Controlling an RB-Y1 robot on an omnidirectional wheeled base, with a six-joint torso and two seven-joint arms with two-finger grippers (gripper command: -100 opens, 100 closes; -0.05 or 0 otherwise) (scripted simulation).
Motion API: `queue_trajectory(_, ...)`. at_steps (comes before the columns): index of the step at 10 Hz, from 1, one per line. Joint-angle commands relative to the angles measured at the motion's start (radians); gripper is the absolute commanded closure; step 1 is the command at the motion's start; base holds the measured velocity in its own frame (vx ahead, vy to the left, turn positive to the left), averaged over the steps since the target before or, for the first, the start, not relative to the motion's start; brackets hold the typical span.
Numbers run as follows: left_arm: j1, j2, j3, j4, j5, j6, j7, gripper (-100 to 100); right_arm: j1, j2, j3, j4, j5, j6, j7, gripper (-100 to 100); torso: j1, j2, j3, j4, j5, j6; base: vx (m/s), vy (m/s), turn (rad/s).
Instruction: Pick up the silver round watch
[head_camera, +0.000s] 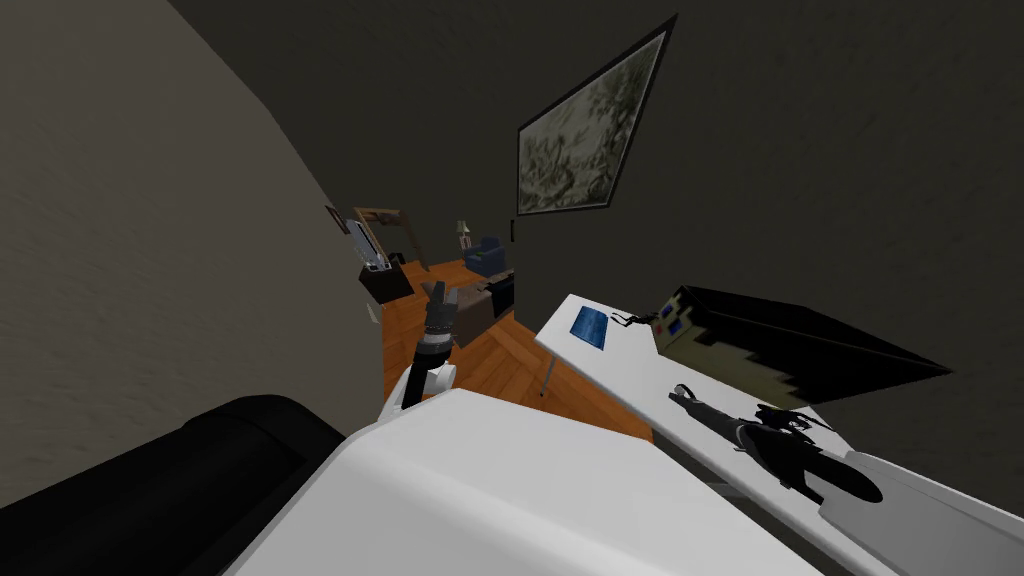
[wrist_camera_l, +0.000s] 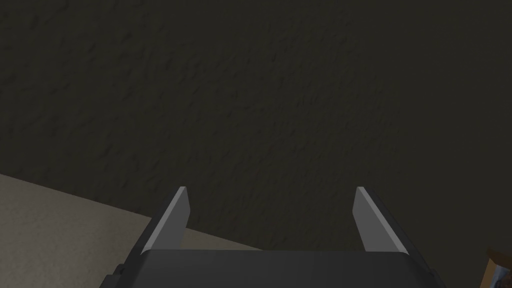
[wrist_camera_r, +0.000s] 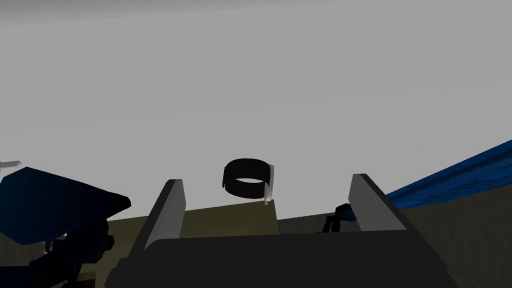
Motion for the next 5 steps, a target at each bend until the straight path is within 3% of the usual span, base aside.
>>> queue_trajectory(1, 0.0, 0.0, 0.0, 0.0, 0.0, 0.0, 0.0, 0, -0.007, -0.022, 0.009, 0.03, -0.015, 0.034, 0.014, -100, 0.0, 0.0, 0.0, 0.0, 0.0, 0.0, 0.087, 0.017, 0.092)
queue_trajectory(3, 0.0, 0.0, 0.0, 0.0, 0.0, 0.0, 0.0, 0, -0.002, -0.043, 0.009, 0.055, -0.027, 0.066, 0.026, -100, 0.0, 0.002, 0.001, 0.0, 0.0, 0.0, 0.074, 0.029, 0.078)
queue_trajectory(4, 0.0, 0.0, 0.0, 0.0, 0.0, 0.0, 0.0, 0, -0.009, -0.047, 0.011, 0.048, -0.035, 0.052, 0.022, -100, 0.0, 0.002, 0.001, 0.001, 0.0, 0.0, 0.035, 0.009, 0.02)
queue_trajectory(5, 0.0, 0.0, 0.0, 0.0, 0.0, 0.0, 0.0, 0, -0.01, -0.049, 0.012, 0.05, -0.037, 0.056, 0.024, 0, -0.001, 0.005, 0.003, 0.001, 0.0, 0.001, 0.007, 0.002, -0.003)
